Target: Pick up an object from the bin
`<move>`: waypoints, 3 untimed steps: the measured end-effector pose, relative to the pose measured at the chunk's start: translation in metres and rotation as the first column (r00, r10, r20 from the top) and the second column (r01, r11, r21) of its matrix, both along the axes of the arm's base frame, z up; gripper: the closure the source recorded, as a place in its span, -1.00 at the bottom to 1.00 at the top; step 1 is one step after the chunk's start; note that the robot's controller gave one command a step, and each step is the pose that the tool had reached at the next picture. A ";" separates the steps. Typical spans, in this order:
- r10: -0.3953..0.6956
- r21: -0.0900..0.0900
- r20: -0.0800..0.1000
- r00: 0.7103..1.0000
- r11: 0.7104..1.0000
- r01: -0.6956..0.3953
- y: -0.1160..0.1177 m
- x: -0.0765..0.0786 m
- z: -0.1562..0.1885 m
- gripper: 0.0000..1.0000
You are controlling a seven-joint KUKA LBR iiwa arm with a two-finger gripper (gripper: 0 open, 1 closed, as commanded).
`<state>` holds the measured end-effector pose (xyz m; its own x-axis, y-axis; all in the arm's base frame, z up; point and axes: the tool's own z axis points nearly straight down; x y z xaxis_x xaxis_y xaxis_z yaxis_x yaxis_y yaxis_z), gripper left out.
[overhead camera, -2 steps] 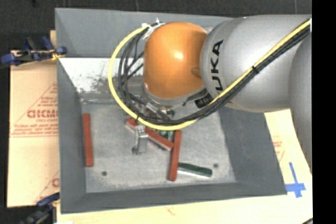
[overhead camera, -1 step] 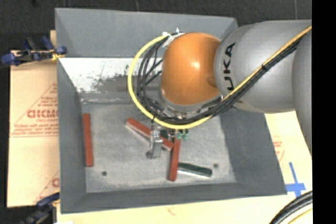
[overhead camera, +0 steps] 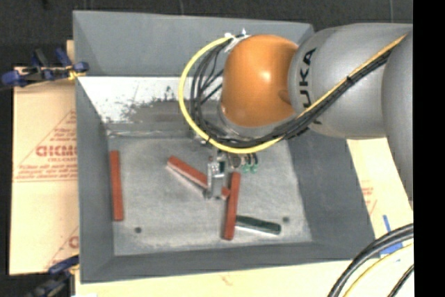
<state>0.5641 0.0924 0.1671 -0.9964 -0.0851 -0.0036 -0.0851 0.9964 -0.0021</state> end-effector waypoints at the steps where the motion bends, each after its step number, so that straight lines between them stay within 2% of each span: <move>1: 0.295 -0.001 0.008 0.955 0.955 -0.295 -0.011 0.013 -0.047 -1.00; 2: 0.040 0.007 0.012 0.999 0.999 -0.040 -0.010 0.032 -0.093 1.00; 3: 0.039 0.007 0.012 0.999 0.999 -0.039 -0.010 0.032 -0.093 1.00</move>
Offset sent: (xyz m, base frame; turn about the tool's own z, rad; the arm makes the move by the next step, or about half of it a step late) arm 0.0275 -0.0109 -0.0971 -0.0419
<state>0.5960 0.0822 0.0745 -0.9922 -0.1237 -0.0159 -0.1237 0.9923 0.0038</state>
